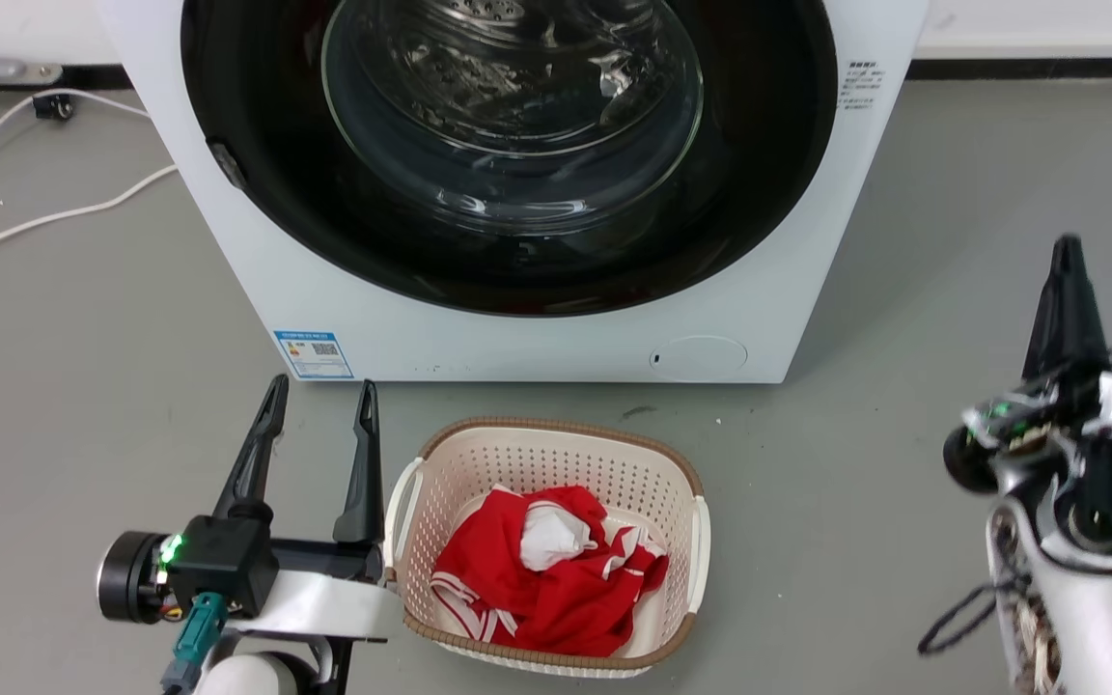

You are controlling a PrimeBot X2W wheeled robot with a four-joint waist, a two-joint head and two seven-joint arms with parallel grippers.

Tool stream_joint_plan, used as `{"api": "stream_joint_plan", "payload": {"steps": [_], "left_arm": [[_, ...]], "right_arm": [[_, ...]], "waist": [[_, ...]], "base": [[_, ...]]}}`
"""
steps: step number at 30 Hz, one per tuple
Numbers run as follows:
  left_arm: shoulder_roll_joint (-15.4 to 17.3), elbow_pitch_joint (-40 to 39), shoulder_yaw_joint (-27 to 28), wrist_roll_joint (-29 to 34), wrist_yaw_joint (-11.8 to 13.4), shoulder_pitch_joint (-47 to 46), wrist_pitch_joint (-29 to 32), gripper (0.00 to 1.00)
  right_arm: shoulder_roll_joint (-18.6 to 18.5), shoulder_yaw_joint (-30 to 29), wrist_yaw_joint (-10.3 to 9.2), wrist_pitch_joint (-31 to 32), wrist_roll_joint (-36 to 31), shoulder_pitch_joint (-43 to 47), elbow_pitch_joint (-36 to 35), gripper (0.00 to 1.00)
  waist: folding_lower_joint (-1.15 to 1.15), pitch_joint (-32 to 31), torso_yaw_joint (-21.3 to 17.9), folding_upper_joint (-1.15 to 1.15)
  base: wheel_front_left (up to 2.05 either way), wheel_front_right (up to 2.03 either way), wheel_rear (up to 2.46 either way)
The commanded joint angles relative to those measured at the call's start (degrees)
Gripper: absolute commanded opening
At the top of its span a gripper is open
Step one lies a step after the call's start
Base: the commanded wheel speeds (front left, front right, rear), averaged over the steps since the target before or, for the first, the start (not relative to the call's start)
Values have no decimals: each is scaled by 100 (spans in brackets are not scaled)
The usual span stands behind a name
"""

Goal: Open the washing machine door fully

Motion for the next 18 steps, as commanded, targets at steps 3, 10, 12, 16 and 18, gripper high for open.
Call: {"api": "stream_joint_plan", "payload": {"steps": [3, 10, 12, 16, 18], "left_arm": [[-4, -50, 21, -9, -33, -184, -12, 100], [-12, -171, 67, -15, -85, -434, -12, 100], [-15, -213, 69, -11, -105, -511, -12, 100], [-16, -287, 65, -27, -145, -672, -12, 100], [-21, -321, 63, -34, -161, -749, -12, 100]], "right_arm": [[-205, -117, 0, 308, 487, -799, 619, 0], [-895, 323, 0, 930, 651, -2488, 2190, 0], [-1130, 557, 0, 1070, 489, -2968, 2628, 0], [-1344, 911, 0, 1525, 417, -3891, 3431, 0], [-1441, 1082, 0, 1766, 364, -4345, 3831, 0]], "waist": [[0, 212, 31, 0], [0, 621, 94, 0], [0, 747, 127, 0], [0, 992, 215, 0], [0, 1116, 253, 0]], "base": [[0, 0, 0], [0, 0, 0], [0, 0, 0], [0, 0, 0], [0, 0, 0]]}}
